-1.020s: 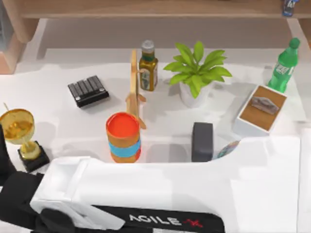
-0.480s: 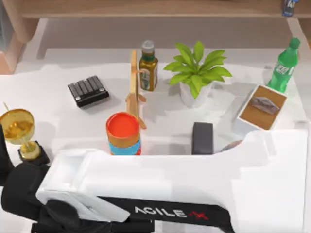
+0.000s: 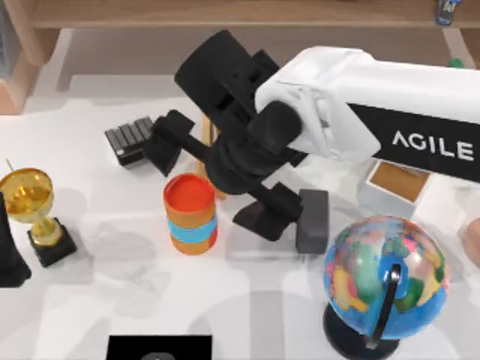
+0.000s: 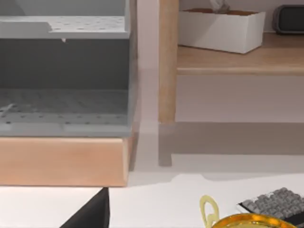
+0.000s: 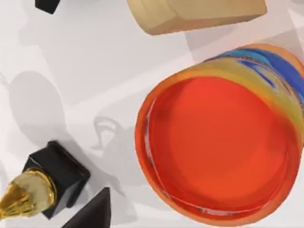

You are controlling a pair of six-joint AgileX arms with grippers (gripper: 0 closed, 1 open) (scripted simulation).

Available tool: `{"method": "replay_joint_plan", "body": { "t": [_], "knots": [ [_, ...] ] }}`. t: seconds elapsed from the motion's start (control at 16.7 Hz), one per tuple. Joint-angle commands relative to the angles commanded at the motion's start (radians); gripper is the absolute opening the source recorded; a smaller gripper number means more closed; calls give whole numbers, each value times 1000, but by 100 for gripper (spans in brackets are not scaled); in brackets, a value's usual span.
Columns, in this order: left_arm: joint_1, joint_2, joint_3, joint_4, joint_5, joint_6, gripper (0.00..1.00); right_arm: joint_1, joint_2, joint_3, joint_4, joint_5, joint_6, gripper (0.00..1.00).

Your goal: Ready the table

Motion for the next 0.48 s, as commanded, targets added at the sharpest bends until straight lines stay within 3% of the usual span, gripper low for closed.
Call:
{"method": "replay_joint_plan", "body": {
  "t": [0.48],
  "knots": [
    [0, 0, 0, 0, 0, 0, 100, -680, -276, -364, 790, -239, 92, 100]
  ]
}}
